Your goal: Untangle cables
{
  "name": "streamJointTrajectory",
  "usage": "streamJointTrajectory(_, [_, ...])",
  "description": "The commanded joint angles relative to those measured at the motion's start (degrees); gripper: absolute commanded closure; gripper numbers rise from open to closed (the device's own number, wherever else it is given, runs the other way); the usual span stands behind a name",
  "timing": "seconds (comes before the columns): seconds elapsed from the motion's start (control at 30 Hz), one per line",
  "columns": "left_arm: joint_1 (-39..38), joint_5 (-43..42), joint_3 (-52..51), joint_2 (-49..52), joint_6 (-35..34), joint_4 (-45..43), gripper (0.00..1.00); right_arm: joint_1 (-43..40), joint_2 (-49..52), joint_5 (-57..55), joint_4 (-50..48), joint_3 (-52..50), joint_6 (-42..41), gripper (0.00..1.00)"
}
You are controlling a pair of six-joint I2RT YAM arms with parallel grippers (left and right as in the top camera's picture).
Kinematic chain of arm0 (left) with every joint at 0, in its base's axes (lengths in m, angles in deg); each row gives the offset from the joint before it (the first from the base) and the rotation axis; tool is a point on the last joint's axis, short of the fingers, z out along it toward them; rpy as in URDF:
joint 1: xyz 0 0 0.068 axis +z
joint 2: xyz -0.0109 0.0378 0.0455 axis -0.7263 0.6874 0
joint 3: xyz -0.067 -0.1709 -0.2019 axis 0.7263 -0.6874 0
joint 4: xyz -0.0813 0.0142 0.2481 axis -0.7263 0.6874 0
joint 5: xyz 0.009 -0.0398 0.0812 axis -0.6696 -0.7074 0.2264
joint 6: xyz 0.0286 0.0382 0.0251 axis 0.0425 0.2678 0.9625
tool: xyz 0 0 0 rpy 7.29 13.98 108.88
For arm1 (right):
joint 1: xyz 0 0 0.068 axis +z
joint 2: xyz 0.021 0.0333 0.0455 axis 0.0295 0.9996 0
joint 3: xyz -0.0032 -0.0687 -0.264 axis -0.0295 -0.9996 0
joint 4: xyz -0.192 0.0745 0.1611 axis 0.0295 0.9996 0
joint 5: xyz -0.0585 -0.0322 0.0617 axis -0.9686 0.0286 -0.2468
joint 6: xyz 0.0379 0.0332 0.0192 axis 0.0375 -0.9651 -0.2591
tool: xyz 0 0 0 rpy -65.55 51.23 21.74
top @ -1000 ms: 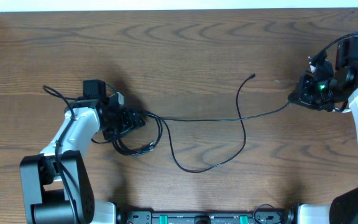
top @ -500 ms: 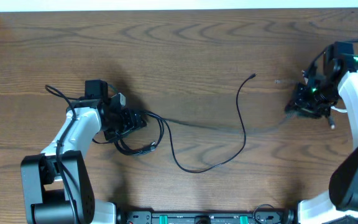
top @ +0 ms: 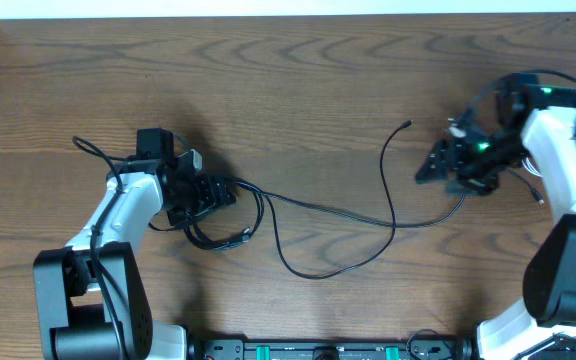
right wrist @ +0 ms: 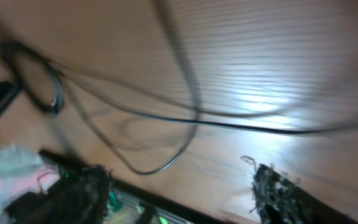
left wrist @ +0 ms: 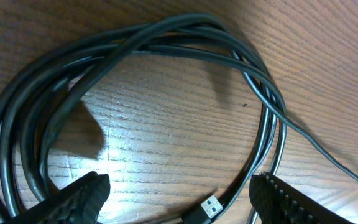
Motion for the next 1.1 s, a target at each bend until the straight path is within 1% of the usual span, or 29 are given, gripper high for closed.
streamJointTrajectory(0.0, [-0.07, -0.5, -0.02, -0.48, -0.9, 0.07, 0.23, 5.05, 0.02, 4.37, -1.64, -0.22, 4.31, 0.34])
streamJointTrajectory(0.13, [-0.07, 0.0, -0.02, -0.48, -4.59, -0.74, 0.34, 12.17, 0.02, 3.13, -6.03, -0.22, 4.28, 0.31])
streamJointTrajectory(0.2, [-0.07, 2.78, -0.02, -0.48, -7.96, -0.74, 0.39, 15.28, 0.02, 2.49, -8.02, -0.22, 4.31, 0.27])
streamJointTrajectory(0.23, [-0.07, 4.57, -0.02, -0.48, -9.6, -0.72, 0.4, 16.94, 0.02, 1.99, -9.09, -0.22, 4.31, 0.25])
streamJointTrajectory(0.27, [-0.07, 6.21, -0.02, -0.48, -10.69, -0.72, 0.4, 18.53, 0.02, 1.46, -10.1, -0.22, 4.28, 0.27])
streamJointTrajectory(0.3, [-0.07, 7.43, -0.02, -0.48, -11.74, -0.7, 0.41, 20.13, 0.02, 0.83, -11.15, -0.22, 4.28, 0.34])
streamJointTrajectory(0.33, [-0.07, 7.96, -0.02, -0.48, -12.37, -0.7, 0.4, 21.68, 0.02, 0.02, -11.89, -0.22, 4.28, 0.37])
streamJointTrajectory(0.37, [-0.07, 7.98, -0.02, -0.48, -12.81, -0.76, 0.4, 23.28, 0.02, -0.81, -12.68, -0.22, 4.28, 0.39])
streamJointTrajectory(0.47, [-0.07, 7.96, -0.02, -0.48, -15.82, -1.22, 0.4, 28.09, 0.02, -3.26, -15.69, -0.22, 4.31, 0.39])
streamJointTrajectory(0.57, [-0.09, 8.11, -0.02, -0.48, -16.37, -0.28, 0.4, 32.98, 0.13, -9.51, -19.34, -0.22, 4.5, 0.41])
streamJointTrajectory(0.63, [-0.07, 8.17, -0.02, -0.48, -16.39, -0.07, 0.4, 36.09, 0.46, -14.08, -21.62, -0.22, 5.22, 0.51])
streamJointTrajectory(0.7, [-0.07, 8.17, -0.02, -0.48, -16.85, -0.07, 0.4, 38.99, 0.98, -16.09, -23.82, -0.22, 7.08, 0.57])
streamJointTrajectory(0.83, [-0.07, 8.15, -0.02, -0.48, -17.7, -0.04, 0.4, 43.8, 2.86, -16.5, -28.22, -0.22, 11.69, 0.59])
streamJointTrajectory(0.93, [-0.07, 8.15, -0.02, -0.48, -17.68, 0.02, 0.4, 46.31, 4.79, -19.06, -31.5, -0.22, 12.26, 0.64])
streamJointTrajectory(1.07, [-0.07, 8.15, -0.02, -0.48, -17.68, 0.04, 0.4, 48.26, 7.87, -20.17, -35.36, -0.22, 12.44, 0.65])
